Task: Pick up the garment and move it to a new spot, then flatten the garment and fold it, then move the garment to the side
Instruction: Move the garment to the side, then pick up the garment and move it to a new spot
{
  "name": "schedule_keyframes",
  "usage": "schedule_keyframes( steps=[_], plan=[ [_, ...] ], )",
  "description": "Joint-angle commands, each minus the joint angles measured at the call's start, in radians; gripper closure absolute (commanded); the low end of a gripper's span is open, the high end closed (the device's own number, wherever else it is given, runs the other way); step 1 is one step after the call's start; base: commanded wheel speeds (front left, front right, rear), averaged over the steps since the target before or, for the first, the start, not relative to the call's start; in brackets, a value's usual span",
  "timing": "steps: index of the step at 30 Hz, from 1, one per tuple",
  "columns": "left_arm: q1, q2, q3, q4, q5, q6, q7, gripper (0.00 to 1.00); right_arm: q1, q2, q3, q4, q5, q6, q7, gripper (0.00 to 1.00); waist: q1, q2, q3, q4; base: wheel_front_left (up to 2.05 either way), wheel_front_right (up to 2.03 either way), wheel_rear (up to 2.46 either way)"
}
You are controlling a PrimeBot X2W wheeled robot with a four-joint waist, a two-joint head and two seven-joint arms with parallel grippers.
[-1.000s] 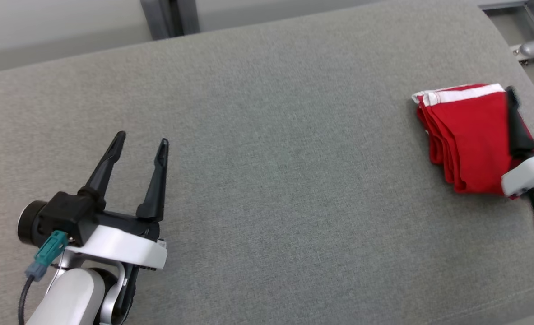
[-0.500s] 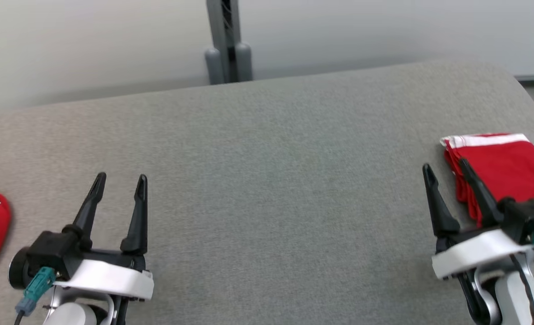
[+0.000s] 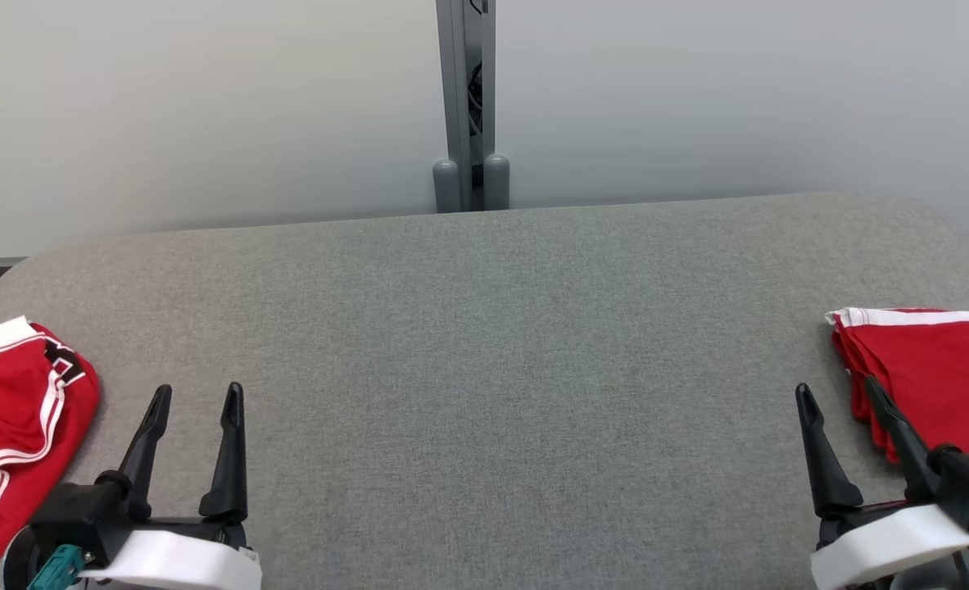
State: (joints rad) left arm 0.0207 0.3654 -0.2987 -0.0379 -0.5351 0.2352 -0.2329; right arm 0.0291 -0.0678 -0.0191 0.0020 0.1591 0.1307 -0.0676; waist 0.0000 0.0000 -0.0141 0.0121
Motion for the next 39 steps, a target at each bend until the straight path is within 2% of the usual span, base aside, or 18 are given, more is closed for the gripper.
schedule_keyframes(
  steps=[1,9,15,39],
  plan=[
    [0.012,0.009,0.009,-0.002,-0.006,-0.005,-0.005,0.0,0.017,0.001,-0.006,-0.014,-0.006,0.0,0.007,0.0,0.0,0.0,-0.005,0.002,0.0,0.0,0.0],
    [0.036,0.043,0.048,0.013,-0.022,-0.04,-0.018,0.0,0.065,0.012,-0.033,-0.061,-0.014,0.0,0.032,0.0,0.0,0.0,-0.018,0.001,0.0,0.0,0.0],
    [0.044,0.049,0.057,0.016,-0.018,-0.047,-0.023,0.0,0.07,0.014,-0.034,-0.075,-0.006,0.0,0.036,0.0,0.0,0.0,-0.017,-0.001,0.0,0.0,0.0],
    [0.048,0.043,0.029,-0.01,-0.015,-0.027,-0.004,0.0,0.079,0.015,-0.041,-0.069,0.018,0.0,0.033,0.0,0.0,0.0,-0.016,0.007,0.0,0.0,0.0]
  ],
)
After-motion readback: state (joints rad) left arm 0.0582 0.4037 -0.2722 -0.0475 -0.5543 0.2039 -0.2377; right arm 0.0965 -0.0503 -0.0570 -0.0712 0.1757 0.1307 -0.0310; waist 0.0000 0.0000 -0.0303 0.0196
